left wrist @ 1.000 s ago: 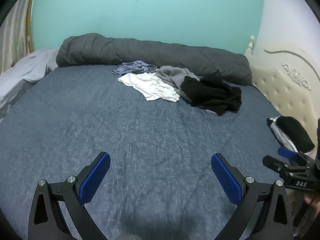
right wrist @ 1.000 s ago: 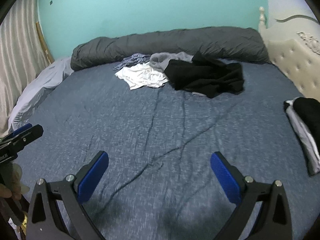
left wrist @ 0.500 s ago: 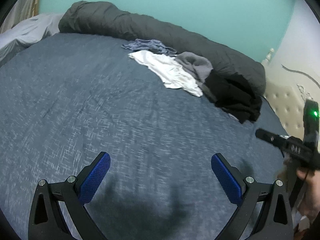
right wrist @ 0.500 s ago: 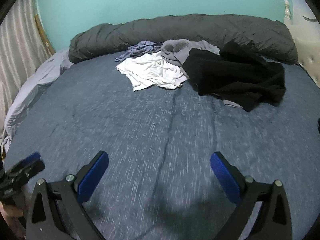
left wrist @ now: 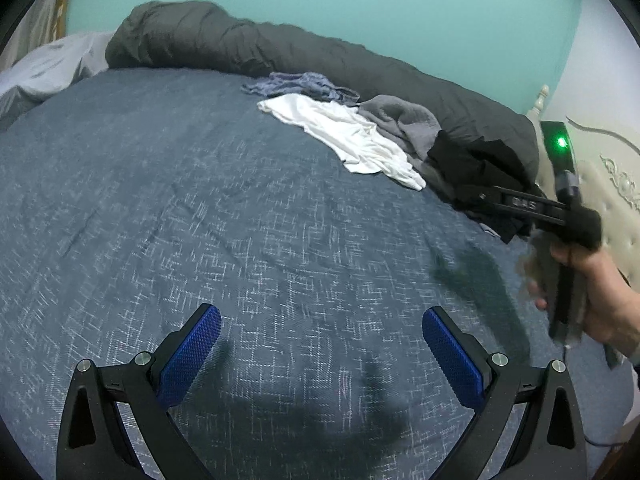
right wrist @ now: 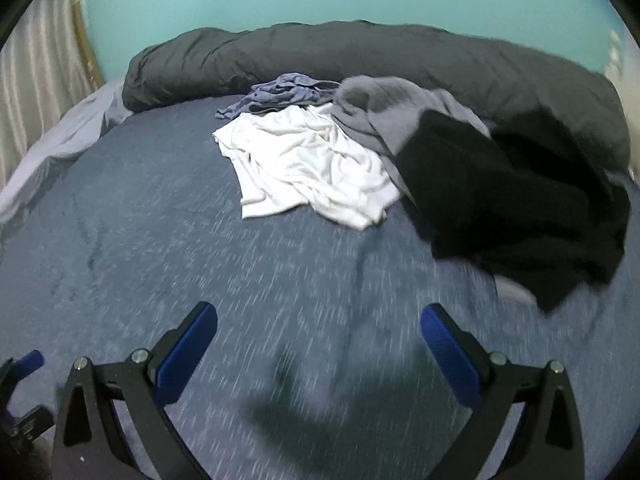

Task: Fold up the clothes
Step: 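Reach the right tool toward the white T-shirt in the pile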

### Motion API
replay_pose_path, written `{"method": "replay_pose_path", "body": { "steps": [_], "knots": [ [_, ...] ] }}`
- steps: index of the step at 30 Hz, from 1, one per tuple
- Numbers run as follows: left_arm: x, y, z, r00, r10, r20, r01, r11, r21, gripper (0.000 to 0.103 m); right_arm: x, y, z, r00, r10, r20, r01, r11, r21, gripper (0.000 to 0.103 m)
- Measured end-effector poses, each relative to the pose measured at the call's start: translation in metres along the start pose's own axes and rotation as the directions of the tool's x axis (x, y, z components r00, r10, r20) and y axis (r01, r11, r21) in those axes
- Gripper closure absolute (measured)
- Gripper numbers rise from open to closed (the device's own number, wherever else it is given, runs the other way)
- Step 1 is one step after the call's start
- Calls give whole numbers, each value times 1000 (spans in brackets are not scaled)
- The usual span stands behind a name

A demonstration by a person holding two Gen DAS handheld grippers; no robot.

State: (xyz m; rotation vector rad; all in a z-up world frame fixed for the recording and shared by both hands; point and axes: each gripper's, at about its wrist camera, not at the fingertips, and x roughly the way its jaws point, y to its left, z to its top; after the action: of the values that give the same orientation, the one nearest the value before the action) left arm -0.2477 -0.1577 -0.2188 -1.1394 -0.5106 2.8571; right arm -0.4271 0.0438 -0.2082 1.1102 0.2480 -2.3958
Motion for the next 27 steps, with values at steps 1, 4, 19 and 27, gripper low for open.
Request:
{"method": "replay_pose_path", "body": {
  "steps": [1, 4, 19, 27],
  "knots": [
    [1, 2, -1, 1000, -2, 0, 2, 1000, -6, 0, 7, 1, 4, 1000, -6, -1, 6, 1000, -11, 1],
    [7, 8, -3, 1000, -2, -9, 2, 1000, -20, 0, 29, 0, 17, 1000, -22, -6, 22, 1000, -19, 1],
    [11, 24, -7, 1000, -27, -15, 26, 998, -50, 0, 123, 5, 67, 995, -96, -33, 93, 991, -101, 35],
    [14, 30, -8, 999, -26, -23, 24, 998, -64, 0, 150, 12, 71, 994, -92, -56, 85, 990, -115, 97]
  ]
}}
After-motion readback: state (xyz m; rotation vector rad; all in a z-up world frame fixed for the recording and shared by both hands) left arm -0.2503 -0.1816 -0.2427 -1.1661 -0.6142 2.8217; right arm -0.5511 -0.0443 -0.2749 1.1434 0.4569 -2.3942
